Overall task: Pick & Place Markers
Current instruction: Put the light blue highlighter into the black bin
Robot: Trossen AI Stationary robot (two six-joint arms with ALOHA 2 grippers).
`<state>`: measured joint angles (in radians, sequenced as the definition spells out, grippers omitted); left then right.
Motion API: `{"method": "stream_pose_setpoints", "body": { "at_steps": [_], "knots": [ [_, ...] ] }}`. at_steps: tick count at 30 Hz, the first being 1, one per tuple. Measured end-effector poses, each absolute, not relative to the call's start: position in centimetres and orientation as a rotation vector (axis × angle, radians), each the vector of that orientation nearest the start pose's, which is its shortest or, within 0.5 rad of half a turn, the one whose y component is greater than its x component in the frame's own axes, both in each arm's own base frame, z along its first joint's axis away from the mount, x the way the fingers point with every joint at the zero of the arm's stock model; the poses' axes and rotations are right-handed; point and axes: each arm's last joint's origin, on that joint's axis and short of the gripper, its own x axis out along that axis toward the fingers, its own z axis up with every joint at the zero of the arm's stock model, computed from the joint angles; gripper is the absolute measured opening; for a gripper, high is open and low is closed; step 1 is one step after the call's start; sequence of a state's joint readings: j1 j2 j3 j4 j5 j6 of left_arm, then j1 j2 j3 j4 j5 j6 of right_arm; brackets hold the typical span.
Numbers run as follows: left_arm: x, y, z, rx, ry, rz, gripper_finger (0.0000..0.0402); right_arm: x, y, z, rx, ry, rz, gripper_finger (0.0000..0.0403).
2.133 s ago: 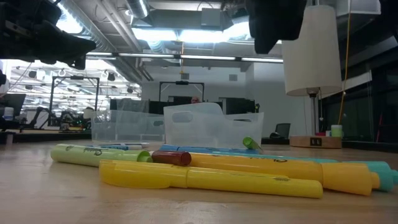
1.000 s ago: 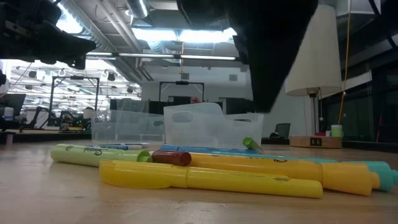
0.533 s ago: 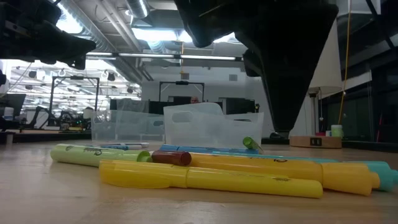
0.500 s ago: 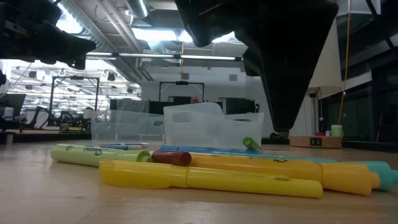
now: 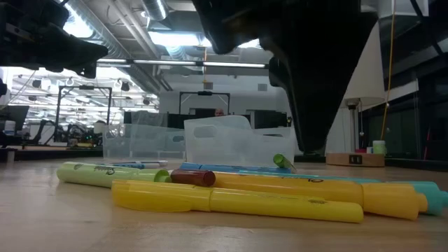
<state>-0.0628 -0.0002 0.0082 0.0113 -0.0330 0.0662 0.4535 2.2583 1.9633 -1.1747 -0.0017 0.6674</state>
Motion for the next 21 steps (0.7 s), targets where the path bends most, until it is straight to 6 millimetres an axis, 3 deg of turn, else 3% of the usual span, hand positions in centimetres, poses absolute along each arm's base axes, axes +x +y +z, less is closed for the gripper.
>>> {"method": "stream_pose_setpoints", "body": {
  "at_steps": [21],
  "knots": [
    [9.7, -0.5, 16.7, 0.065, -0.021, -0.029, 0.0004, 41.1, 19.1, 18.0, 0.221, 1.527, -0.118, 0.0155]
  ]
}}
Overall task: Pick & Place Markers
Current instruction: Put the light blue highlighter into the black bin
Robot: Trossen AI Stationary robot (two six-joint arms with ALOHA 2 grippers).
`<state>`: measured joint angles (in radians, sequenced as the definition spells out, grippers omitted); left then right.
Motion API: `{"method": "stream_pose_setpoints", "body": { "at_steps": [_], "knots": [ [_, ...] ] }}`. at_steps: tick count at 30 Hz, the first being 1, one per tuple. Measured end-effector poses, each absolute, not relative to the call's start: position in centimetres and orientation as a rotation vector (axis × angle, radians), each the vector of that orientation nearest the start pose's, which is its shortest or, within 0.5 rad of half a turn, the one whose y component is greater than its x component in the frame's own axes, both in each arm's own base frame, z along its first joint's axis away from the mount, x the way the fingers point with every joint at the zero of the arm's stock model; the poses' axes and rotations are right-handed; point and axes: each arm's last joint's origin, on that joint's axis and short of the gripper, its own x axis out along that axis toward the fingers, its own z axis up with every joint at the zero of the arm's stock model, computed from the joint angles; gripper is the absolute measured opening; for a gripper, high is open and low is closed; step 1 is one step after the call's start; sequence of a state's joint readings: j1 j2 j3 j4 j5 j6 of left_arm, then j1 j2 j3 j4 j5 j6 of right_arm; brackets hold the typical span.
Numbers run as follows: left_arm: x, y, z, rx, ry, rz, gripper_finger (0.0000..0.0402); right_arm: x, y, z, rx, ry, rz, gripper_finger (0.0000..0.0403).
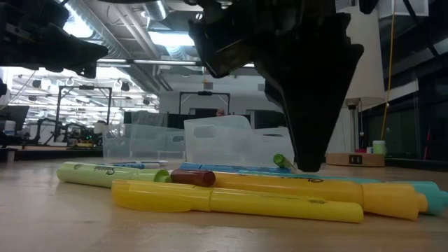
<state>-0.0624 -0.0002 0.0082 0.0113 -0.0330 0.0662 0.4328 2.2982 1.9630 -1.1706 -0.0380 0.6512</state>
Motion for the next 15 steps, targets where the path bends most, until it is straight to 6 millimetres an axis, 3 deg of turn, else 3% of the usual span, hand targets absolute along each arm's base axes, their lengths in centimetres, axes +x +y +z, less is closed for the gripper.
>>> {"method": "stream_pose_setpoints", "body": {
  "at_steps": [15],
  "knots": [
    [9.7, -0.5, 16.7, 0.065, -0.021, -0.029, 0.0004, 41.3, 19.3, 16.0, 0.195, 1.579, -0.104, 0.0155]
  ]
}}
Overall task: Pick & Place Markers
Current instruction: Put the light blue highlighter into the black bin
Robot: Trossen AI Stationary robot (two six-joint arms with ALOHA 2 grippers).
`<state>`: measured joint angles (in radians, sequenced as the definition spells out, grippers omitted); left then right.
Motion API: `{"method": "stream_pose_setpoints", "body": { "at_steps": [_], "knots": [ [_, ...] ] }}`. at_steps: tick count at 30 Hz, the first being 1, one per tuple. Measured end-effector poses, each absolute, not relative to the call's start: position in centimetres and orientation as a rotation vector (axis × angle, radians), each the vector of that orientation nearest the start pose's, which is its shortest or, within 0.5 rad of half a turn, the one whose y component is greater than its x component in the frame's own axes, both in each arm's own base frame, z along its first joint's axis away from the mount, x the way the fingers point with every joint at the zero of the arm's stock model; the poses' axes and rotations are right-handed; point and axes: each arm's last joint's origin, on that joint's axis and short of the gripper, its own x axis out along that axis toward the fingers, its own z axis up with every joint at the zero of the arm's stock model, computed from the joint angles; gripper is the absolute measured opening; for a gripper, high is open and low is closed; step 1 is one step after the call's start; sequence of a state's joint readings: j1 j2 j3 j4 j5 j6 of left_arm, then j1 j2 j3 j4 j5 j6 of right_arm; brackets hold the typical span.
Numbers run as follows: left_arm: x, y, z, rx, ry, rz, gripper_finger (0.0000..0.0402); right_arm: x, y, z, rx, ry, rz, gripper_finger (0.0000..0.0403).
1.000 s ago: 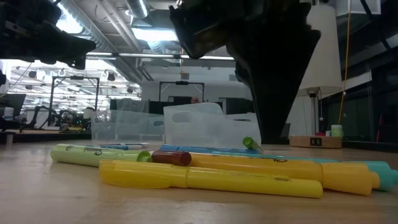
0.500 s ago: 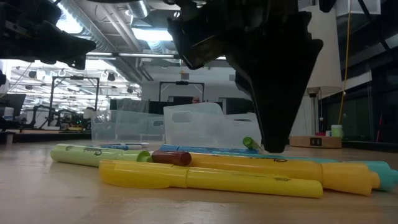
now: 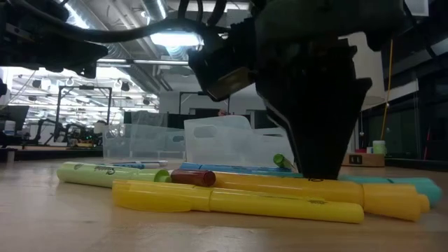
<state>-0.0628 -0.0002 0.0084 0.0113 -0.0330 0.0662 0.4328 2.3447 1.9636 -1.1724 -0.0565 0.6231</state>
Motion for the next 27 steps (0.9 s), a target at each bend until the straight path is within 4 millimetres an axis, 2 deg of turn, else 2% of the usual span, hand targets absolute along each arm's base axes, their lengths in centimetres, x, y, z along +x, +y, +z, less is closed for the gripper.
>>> {"method": "stream_pose_setpoints", "body": {
  "at_steps": [10, 18, 27],
  "knots": [
    [9.7, -0.51, 16.75, 0.065, -0.021, -0.029, 0.0004, 41.32, 19.27, 15.97, 0.188, 1.58, -0.101, 0.0145],
    [9.7, -0.51, 16.75, 0.065, -0.021, -0.029, 0.0004, 41.31, 19.24, 15.95, 0.183, 1.581, -0.106, 0.0067],
    [9.7, -0.51, 16.74, 0.065, -0.021, -0.029, 0.0004, 41.32, 19.25, 15.93, 0.184, 1.581, -0.104, 0.0064]
  ]
}}
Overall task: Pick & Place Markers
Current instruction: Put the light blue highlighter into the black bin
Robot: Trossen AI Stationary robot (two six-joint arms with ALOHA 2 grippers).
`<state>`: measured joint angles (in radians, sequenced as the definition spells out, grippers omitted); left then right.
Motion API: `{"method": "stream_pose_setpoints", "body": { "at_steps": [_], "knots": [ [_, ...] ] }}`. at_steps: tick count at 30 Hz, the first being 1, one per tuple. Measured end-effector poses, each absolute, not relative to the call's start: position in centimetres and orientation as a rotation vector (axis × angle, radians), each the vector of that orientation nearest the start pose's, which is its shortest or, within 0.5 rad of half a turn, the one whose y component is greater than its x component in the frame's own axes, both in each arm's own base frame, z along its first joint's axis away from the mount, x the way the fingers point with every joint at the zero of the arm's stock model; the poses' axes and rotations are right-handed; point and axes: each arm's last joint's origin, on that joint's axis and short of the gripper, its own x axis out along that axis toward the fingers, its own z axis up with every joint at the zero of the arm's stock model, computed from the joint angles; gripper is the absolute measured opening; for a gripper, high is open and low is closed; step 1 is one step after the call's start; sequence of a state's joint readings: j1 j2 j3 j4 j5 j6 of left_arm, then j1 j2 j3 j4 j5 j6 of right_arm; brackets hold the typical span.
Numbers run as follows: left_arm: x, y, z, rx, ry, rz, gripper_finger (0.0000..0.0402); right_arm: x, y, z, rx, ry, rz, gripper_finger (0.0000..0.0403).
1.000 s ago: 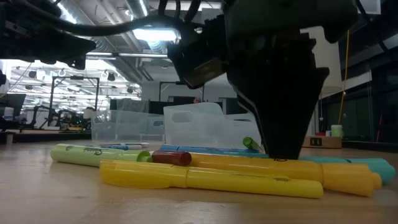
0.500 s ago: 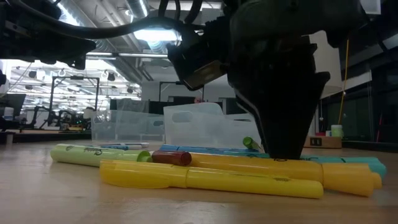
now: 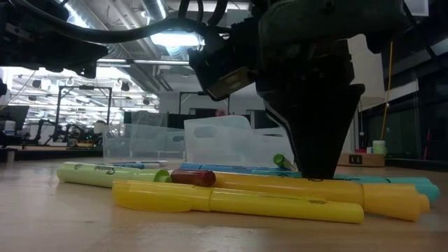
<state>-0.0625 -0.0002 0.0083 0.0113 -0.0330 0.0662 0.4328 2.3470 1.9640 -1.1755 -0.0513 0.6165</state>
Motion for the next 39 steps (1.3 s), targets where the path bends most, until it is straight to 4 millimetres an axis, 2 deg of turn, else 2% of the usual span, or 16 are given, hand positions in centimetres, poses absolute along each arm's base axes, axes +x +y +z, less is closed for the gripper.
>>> {"method": "stream_pose_setpoints", "body": {
  "at_steps": [18, 35, 39],
  "knots": [
    [9.7, -0.5, 16.8, 0.065, -0.021, -0.029, 0.0004, 41.3, 19.1, 16.4, 0.187, 1.6, -0.115, 0.0064],
    [9.7, -0.5, 16.7, 0.065, -0.021, -0.029, 0.0004, 42.7, 19.4, 23.5, 0.144, 1.416, -0.077, 0.0064],
    [9.7, -0.5, 16.8, 0.065, -0.021, -0.029, 0.0004, 42.9, 19.4, 24.7, 0.15, 1.377, -0.061, 0.0064]
  ]
}}
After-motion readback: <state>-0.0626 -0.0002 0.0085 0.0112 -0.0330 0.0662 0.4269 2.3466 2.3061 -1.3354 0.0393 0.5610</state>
